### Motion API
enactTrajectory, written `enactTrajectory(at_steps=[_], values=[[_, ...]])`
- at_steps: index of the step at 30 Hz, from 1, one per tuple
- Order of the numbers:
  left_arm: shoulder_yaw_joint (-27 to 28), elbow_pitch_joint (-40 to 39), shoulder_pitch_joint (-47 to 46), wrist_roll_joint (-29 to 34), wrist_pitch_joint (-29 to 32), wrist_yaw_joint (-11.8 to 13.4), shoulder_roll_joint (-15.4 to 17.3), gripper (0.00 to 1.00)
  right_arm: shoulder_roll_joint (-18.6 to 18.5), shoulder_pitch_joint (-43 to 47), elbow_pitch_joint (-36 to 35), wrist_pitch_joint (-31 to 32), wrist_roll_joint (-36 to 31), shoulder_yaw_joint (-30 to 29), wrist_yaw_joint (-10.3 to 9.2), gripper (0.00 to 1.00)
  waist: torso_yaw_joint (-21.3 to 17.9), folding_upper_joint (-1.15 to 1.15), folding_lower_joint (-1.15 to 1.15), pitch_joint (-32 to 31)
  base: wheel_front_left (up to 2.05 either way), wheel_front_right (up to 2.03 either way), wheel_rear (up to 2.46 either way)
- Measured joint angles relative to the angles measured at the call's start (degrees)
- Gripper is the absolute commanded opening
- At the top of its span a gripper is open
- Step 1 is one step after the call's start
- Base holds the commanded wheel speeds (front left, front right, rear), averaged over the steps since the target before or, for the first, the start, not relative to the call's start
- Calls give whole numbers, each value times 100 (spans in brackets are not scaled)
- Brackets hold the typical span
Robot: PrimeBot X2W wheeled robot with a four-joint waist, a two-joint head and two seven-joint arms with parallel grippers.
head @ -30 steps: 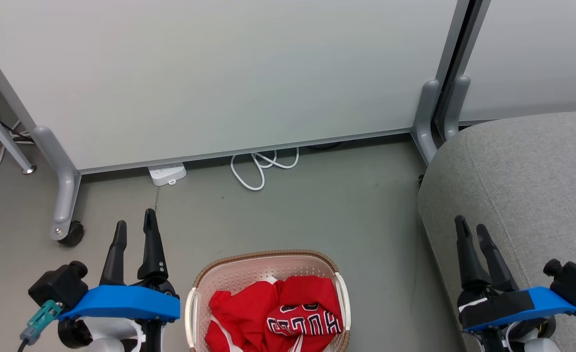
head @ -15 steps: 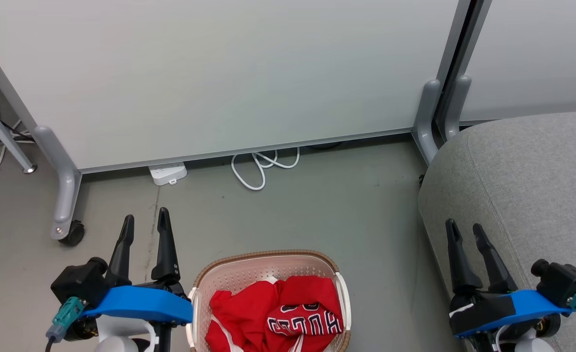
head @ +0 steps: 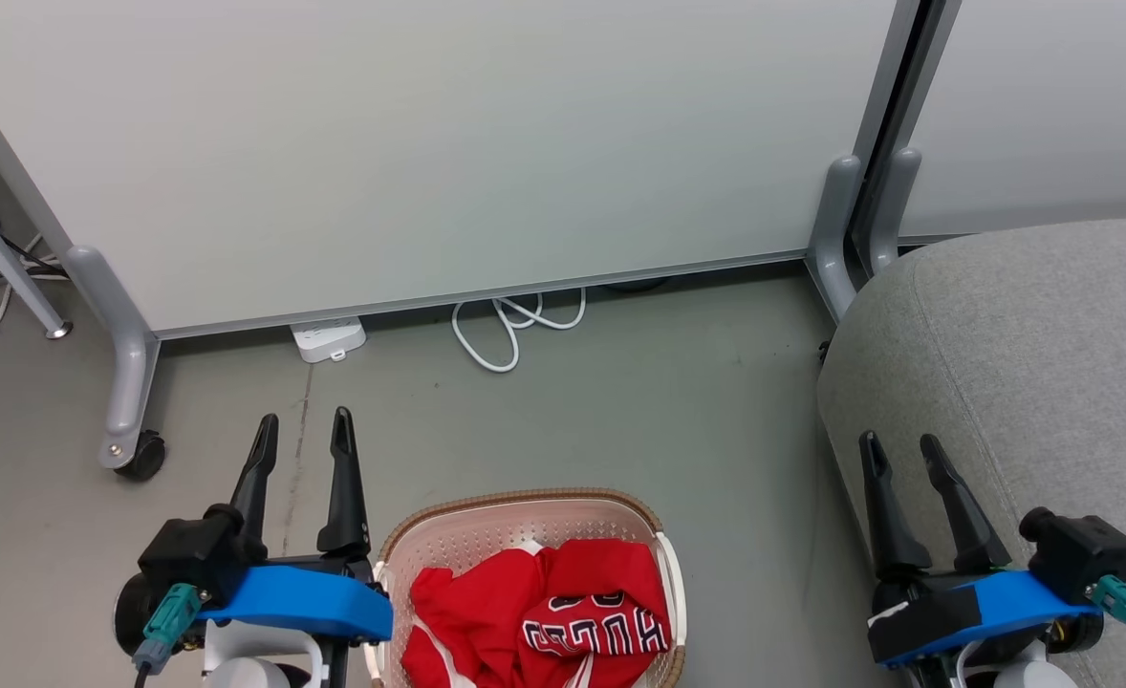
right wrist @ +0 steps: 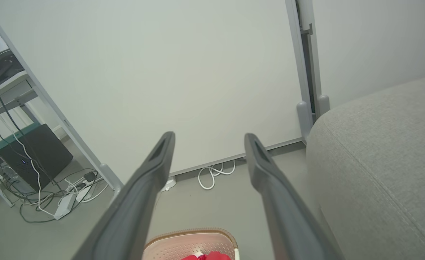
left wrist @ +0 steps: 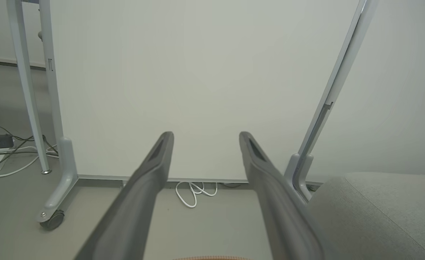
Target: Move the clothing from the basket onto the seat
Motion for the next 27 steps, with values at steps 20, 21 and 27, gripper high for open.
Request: enactTrajectory(at_steps=[20, 21, 27], values=[[-71, 164, 2, 835, -227, -65, 0, 100, -11, -5, 90, -213, -907, 44, 1, 100, 9, 0, 0, -12, 0, 0, 0], [-73, 175, 2, 873, -234, -69, 0, 100, -12, -6, 98, -247, -954, 44, 1, 100, 11, 0, 0, -12, 0, 0, 0], [-84, 248, 2, 1106, -302, -79, 0, 100, -14, -9, 134, -305, -1178, 58, 2, 100, 25, 0, 0, -10, 0, 0, 0]])
